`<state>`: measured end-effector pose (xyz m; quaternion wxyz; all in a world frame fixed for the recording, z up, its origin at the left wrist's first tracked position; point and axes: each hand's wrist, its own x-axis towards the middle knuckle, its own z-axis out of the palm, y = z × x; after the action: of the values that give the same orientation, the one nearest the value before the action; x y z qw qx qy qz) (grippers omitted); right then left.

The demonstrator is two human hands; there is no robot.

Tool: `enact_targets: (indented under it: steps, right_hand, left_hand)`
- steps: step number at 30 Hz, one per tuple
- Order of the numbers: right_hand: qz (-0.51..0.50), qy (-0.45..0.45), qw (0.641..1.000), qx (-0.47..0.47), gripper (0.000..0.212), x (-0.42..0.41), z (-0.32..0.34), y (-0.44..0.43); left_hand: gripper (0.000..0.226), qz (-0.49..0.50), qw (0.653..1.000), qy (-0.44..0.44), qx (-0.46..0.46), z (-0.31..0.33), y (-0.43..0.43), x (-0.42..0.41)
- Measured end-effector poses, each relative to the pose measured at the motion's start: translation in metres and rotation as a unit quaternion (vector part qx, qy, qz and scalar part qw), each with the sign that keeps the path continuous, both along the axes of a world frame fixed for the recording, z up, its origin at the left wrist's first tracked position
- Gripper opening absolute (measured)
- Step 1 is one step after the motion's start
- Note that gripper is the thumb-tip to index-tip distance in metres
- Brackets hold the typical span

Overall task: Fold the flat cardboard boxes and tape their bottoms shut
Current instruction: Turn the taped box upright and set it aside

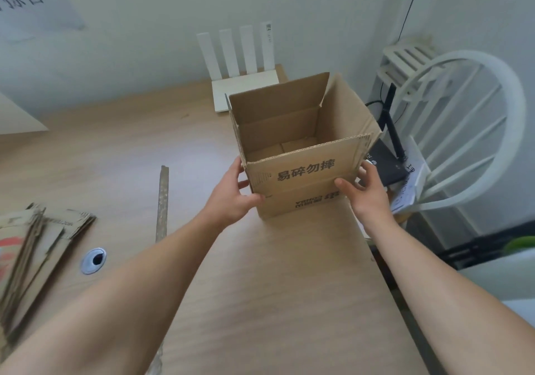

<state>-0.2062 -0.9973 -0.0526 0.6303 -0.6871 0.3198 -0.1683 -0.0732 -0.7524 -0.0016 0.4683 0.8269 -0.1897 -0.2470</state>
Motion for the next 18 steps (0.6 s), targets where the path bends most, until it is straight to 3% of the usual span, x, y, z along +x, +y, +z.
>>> enact_targets:
  steps: [11, 14, 18]
  right_hand:
    - [-0.005, 0.092, 0.993, -0.077, 0.067, -0.005, 0.015, 0.008]
    - [-0.082, 0.130, 0.981, -0.117, 0.055, -0.025, 0.022, 0.031]
    - [0.016, 0.137, 0.958, -0.251, 0.029, -0.051, 0.038, 0.093]
  left_hand:
    - [0.066, 0.058, 0.997, 0.030, 0.029, 0.000, -0.001, 0.002]
    - [0.078, 0.009, 0.992, 0.017, 0.123, 0.004, 0.021, -0.013]
    - [0.068, -0.081, 0.962, -0.053, 0.256, 0.015, 0.076, -0.041]
